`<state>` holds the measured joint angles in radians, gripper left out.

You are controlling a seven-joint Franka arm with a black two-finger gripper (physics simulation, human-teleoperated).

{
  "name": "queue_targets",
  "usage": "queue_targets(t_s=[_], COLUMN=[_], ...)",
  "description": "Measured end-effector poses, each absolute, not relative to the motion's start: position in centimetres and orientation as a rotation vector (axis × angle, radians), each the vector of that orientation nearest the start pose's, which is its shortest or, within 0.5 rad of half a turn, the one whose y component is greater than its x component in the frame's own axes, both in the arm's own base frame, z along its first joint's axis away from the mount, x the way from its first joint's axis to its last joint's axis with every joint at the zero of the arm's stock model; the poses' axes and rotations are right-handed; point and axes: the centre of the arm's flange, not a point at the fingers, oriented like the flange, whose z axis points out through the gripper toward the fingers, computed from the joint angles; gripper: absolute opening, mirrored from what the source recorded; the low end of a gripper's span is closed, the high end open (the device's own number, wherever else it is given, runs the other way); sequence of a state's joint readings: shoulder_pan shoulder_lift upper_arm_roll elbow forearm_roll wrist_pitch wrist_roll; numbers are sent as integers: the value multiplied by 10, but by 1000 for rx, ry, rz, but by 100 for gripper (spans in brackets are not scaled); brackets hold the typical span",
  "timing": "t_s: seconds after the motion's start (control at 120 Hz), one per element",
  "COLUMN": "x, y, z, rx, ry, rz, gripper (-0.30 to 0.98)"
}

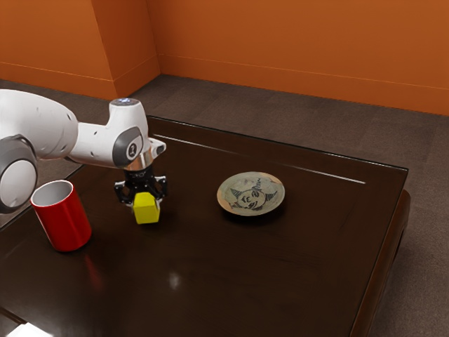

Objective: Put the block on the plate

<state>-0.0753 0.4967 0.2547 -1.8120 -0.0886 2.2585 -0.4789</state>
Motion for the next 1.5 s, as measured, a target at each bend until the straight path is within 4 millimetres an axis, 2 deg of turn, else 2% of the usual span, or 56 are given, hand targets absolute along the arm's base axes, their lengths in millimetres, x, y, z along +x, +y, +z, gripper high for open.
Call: queue_targets(t_s=[0.133,0.233,0.317,0.392,0.45,0.5,0.558,0.658,0.733,0.825,1.0,1.133,1.267,1.342,1.5], x=[641,646,647,651,658,670,687,694,706,724,728,713,688,676,653], y=[100,73,36,-19,-61,-88,-113,-140,-142,-134,-131,-130,-127,-112,-80], z=[285,329,373,401,416,419,409,387,366,348,349,382,430,454,490], rx=[-2911,-2952,-3003,-3070,-3116,-3141,-3161,-3180,-3169,-3143,-3124,-3126,-3125,-3102,-3048], ry=[-1042,-995,-925,-829,-765,-733,-714,-722,-757,-792,-818,-834,-842,-817,-694], rz=[5,-88,-179,-242,-281,-306,-310,-266,-242,-255,-283,-316,-314,-294,-254], gripper=[37,36,36,37,37,37,37,37,37,38,54,61,64,66,67])
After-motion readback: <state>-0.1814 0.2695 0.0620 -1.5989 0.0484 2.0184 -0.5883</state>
